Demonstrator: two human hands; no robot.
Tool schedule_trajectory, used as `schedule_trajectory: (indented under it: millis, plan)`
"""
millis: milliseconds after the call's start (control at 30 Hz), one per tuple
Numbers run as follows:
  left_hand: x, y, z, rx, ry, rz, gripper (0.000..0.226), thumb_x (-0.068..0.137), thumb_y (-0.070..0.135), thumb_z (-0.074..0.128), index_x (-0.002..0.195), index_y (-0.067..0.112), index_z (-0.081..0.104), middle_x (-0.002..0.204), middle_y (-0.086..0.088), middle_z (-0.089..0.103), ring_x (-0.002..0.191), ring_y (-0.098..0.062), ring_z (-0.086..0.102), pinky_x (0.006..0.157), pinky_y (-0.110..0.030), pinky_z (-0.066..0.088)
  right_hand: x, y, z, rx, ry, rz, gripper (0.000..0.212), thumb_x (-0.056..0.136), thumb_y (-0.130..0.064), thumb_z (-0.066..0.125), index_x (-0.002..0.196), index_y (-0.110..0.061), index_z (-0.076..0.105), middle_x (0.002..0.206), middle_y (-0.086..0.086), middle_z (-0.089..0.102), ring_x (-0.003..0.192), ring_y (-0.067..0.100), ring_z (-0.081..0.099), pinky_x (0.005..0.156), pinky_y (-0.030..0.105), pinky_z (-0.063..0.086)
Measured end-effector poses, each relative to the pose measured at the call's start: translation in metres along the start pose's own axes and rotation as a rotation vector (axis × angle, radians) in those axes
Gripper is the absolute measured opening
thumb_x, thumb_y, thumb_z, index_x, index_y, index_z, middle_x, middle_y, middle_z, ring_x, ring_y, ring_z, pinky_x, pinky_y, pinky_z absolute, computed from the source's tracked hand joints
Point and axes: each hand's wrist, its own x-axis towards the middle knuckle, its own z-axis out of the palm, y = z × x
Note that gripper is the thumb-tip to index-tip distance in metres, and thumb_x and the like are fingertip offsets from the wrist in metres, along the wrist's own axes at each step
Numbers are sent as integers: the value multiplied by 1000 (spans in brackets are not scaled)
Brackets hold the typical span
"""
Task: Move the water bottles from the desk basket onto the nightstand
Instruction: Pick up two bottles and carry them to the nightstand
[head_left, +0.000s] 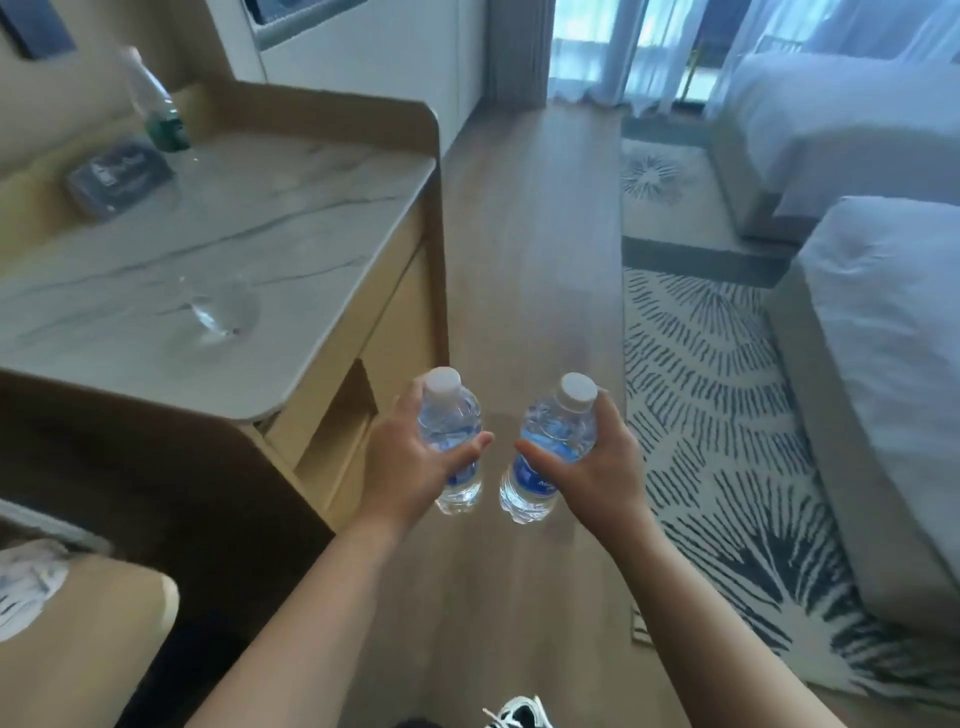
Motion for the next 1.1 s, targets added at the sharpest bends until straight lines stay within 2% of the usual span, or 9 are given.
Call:
schedule_trajectory:
  millis: [67, 167, 300, 400, 567, 700, 833, 1000, 1100]
  plan:
    - [30, 12, 33, -2, -40, 29, 68, 57, 64, 80, 112, 37, 50, 101, 12, 65, 93, -8, 65, 78, -35, 58, 25, 19, -25, -27, 60, 33, 61, 61, -46, 83, 112, -32, 52, 101, -14, 64, 96, 4, 63, 80, 10, 47]
    - [74, 24, 78, -16, -99, 64, 67, 56, 66, 79, 110, 42, 49, 104, 13, 65, 95, -9, 65, 80, -32, 58, 60, 47, -57, -43, 140, 103, 66, 62, -44, 84, 116, -22, 54, 105, -5, 65, 97, 13, 64, 84, 25, 51]
    - [133, 31, 133, -11, -156, 102, 71, 55, 69, 77, 113, 37, 50, 104, 9, 67, 94, -12, 66, 80, -32, 57, 112, 81, -87, -75, 245, 168, 58, 63, -39, 85, 110, -24, 53, 99, -8, 65, 90, 10, 64, 75, 14, 45]
    - [181, 32, 175, -51, -207, 136, 70, 57, 65, 78, 115, 35, 51, 107, 7, 66, 97, -12, 65, 81, -23, 54, 157, 106, -100, -134, 311, 193, 59, 63, -41, 84, 110, -22, 53, 99, -7, 63, 88, 12, 62, 74, 19, 45]
    - [285, 29, 238, -69, -266, 198, 65, 62, 46, 86, 115, 26, 54, 106, 5, 65, 96, -15, 63, 83, -28, 53, 254, 144, -110, -180, 393, 225, 64, 63, -42, 84, 115, -21, 53, 103, -2, 64, 92, 16, 62, 80, 29, 49]
    - [382, 35, 279, -42, -359, 262, 67, 62, 41, 88, 117, 20, 56, 106, 5, 63, 94, -15, 61, 81, -28, 52, 343, 163, -116, -166, 416, 267, 60, 66, -38, 85, 112, -20, 51, 102, 2, 65, 92, 19, 64, 81, 33, 54]
    - [471, 42, 314, -50, -403, 288, 61, 59, 39, 90, 108, 30, 54, 99, 10, 61, 89, -11, 59, 76, -18, 46, 423, 182, -124, -148, 468, 312, 61, 66, -40, 84, 113, -20, 51, 105, 2, 64, 95, 19, 64, 82, 31, 53]
    - [559, 43, 360, -69, -426, 283, 60, 61, 37, 89, 108, 31, 53, 101, 7, 64, 91, -13, 61, 79, -27, 51, 507, 210, -131, -148, 528, 359, 64, 65, -42, 83, 115, -20, 52, 106, 1, 64, 96, 21, 64, 83, 38, 55]
    - [611, 39, 393, -58, -436, 310, 62, 61, 39, 89, 111, 26, 55, 101, 8, 62, 90, -11, 59, 78, -22, 48, 557, 233, -137, -168, 540, 361, 60, 65, -43, 83, 112, -21, 52, 104, 0, 64, 93, 18, 64, 76, 25, 52]
